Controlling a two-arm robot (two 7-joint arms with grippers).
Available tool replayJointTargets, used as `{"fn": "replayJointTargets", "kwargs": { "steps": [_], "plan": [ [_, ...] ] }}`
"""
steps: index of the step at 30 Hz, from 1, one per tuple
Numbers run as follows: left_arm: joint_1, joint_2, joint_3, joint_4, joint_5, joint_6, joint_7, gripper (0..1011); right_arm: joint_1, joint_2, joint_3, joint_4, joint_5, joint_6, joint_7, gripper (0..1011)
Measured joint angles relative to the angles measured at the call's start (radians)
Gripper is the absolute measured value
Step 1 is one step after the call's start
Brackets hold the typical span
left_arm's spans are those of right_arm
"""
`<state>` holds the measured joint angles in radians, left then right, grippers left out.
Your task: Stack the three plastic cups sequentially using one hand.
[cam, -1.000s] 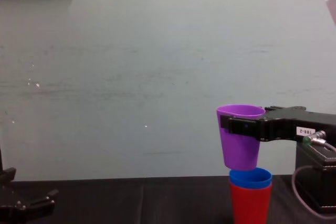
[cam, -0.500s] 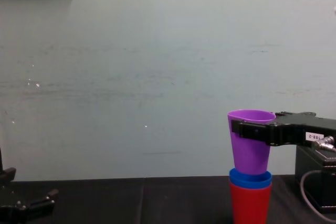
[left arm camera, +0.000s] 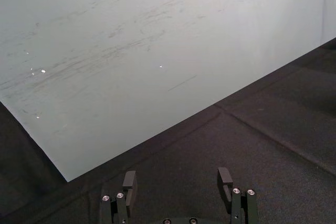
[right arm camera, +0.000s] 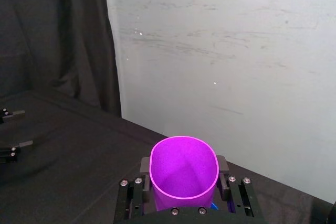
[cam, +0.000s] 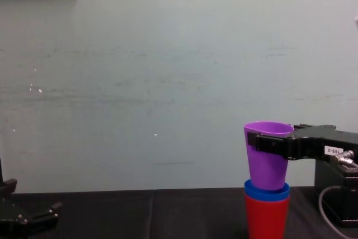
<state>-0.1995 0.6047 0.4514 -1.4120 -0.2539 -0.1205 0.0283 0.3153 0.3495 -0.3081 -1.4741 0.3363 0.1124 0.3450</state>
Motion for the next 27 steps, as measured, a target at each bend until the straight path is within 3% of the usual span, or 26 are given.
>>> {"fn": "replayJointTargets", "kwargs": {
  "steps": [27],
  "plan": [
    [0.000,0.000,0.000,0.000,0.000,0.000,0.000,1005,0.024,-0.019,-0.004,0.049,-0.011,-0.008,-0.004,721]
  ]
}}
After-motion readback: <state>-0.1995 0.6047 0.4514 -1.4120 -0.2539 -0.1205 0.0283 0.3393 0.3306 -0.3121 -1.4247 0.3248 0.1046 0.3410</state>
